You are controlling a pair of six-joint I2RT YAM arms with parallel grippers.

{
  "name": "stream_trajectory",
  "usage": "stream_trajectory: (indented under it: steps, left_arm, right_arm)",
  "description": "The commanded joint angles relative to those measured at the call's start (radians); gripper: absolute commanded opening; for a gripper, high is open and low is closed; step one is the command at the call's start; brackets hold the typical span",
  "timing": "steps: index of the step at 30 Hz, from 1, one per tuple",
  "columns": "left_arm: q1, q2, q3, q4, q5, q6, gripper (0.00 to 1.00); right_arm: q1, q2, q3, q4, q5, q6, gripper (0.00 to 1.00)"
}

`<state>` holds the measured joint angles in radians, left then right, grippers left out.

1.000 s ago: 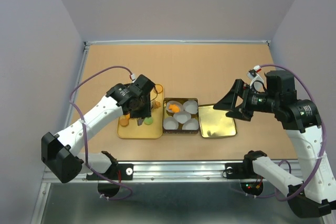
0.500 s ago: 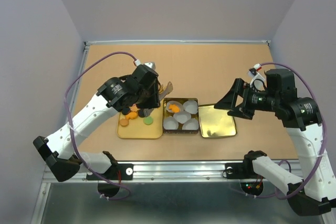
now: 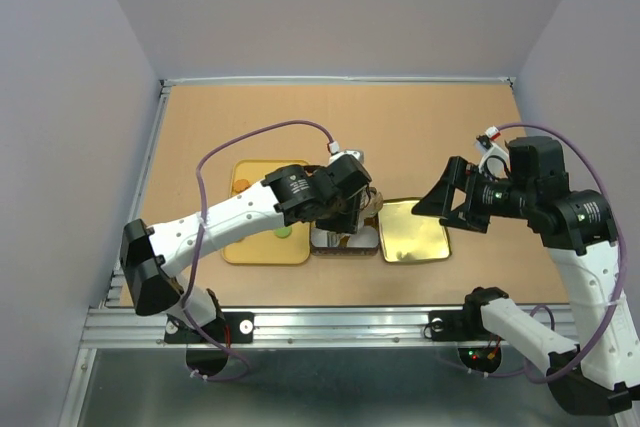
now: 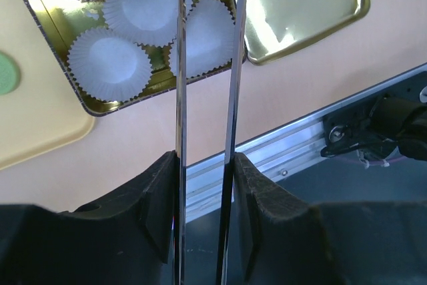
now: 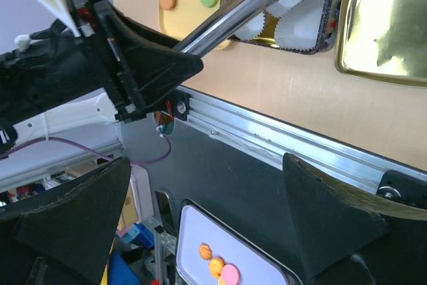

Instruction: Pack the cookies

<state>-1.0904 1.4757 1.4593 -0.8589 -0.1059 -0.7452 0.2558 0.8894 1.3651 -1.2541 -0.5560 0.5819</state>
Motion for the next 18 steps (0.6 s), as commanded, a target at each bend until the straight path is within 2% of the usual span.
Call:
stream_trajectory:
  steps: [1,13,18]
  left_arm:
    - [-0.008,0.024,0.050,0.031,-0.044,-0.017,0.31]
    - [-0.008,0.086,0.076,0.026,-0.112,-0.033,0.36]
    - [-0.008,0.110,0.082,0.017,-0.132,-0.029,0.52]
  right_arm:
    - [0.003,-0.015,0.054,-0.008,0.018,-0.028,1.00]
    - [0.003,-0.009,0.042,-0.015,0.021,-0.042,1.00]
    - [0.003,-0.009,0.026,-0.015,0.016,-0.047,1.00]
